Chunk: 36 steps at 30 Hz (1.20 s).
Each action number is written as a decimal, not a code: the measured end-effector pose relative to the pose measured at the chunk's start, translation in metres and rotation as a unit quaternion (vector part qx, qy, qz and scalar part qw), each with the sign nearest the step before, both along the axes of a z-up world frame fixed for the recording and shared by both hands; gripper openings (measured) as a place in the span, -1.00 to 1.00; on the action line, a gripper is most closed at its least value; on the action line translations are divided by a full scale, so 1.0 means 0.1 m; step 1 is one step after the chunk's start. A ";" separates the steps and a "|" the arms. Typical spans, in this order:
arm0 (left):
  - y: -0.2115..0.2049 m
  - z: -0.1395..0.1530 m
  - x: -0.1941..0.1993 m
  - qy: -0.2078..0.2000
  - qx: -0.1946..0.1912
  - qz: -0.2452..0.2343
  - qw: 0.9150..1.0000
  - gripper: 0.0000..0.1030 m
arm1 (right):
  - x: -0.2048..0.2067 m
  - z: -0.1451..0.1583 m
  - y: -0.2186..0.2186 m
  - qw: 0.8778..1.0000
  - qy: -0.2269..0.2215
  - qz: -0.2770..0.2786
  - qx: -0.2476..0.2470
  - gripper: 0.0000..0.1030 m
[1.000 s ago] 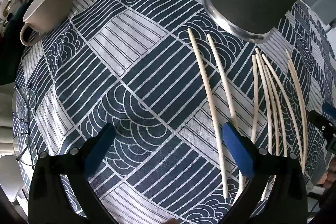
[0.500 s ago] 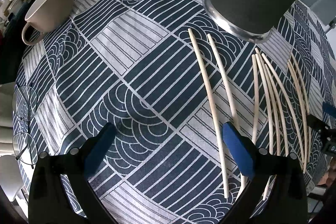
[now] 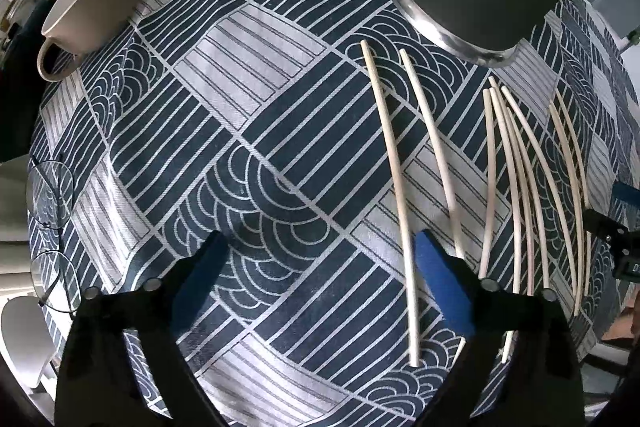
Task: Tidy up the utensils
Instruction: 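Grasp one wooden stick with the right gripper while the left gripper grasps another, then lift both sticks over the black holder and open both grippers to drop them in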
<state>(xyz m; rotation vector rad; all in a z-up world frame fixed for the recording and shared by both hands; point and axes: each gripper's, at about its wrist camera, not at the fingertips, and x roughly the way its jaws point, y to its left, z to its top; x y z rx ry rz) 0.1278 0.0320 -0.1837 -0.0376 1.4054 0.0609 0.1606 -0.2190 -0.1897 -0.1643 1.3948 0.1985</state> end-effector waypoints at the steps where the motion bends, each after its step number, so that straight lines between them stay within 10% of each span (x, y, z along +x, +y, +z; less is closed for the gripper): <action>1: -0.01 -0.01 0.00 0.003 -0.001 -0.002 1.000 0.56 | 0.00 0.00 0.00 1.000 0.001 0.003 0.000 0.80; 2: 0.03 0.01 -0.02 0.005 -0.001 -0.005 1.000 0.48 | 0.00 0.03 0.00 1.000 -0.001 0.007 0.000 0.71; 6: 0.17 0.10 -0.05 0.012 -0.005 -0.010 1.000 -0.29 | -0.06 0.15 -0.13 1.000 -0.008 0.020 0.000 -0.88; 9: 0.37 0.13 -0.11 0.020 -0.020 -0.008 1.000 -0.90 | -0.05 0.15 -0.24 1.000 -0.007 0.029 0.006 -0.91; 21: 0.90 0.39 -0.24 0.025 -0.056 0.015 0.998 -0.91 | -0.11 0.24 -0.77 0.997 0.014 -0.017 0.077 -0.91; 36: 0.75 1.73 0.32 -0.107 -0.063 0.006 0.992 -0.91 | 0.10 1.56 -0.52 0.977 -0.135 -0.004 0.163 -0.91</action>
